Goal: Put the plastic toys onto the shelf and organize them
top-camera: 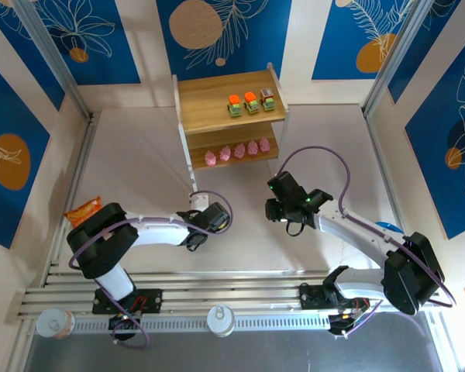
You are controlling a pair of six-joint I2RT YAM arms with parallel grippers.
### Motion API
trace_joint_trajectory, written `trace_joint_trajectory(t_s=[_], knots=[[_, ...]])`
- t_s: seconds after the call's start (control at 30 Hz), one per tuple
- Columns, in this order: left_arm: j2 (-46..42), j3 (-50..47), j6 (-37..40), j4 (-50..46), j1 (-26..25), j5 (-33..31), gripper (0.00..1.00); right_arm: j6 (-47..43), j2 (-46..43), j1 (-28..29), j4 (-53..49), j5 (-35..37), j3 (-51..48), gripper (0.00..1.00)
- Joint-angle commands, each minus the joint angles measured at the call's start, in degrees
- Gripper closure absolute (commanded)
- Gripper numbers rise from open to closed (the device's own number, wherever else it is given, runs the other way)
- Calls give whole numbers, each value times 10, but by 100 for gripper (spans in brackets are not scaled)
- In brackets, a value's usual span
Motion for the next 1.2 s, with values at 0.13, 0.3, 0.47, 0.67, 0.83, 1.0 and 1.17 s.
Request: trace_joint_trajectory(t_s=[0.13,0.3,0.47,0.67,0.83,1.0,1.17], knots=[[-39,12,25,-15,-4,-3,71,-7,-15,-6,31,-9,-20,67],[-87,29,38,-56,-5,-13,71,-7,-22,-15,58,-6,-39,67],[-129,59,48,-108,-12,-25,71,-6,-29,-20,85,-5,-58,68],[-157,122,63,-174,-30,-45,71,-6,-53,-21,121,-2,-85,67],[-168,182,75,-217,-42,-55,71,-7,-74,-20,137,-5,-101,68],[-165,243,93,-249,-53,-62,72,-7,-81,-18,139,-1,-105,67],[-153,311,112,-278,-59,-63,72,-6,-84,-17,134,1,-104,67]])
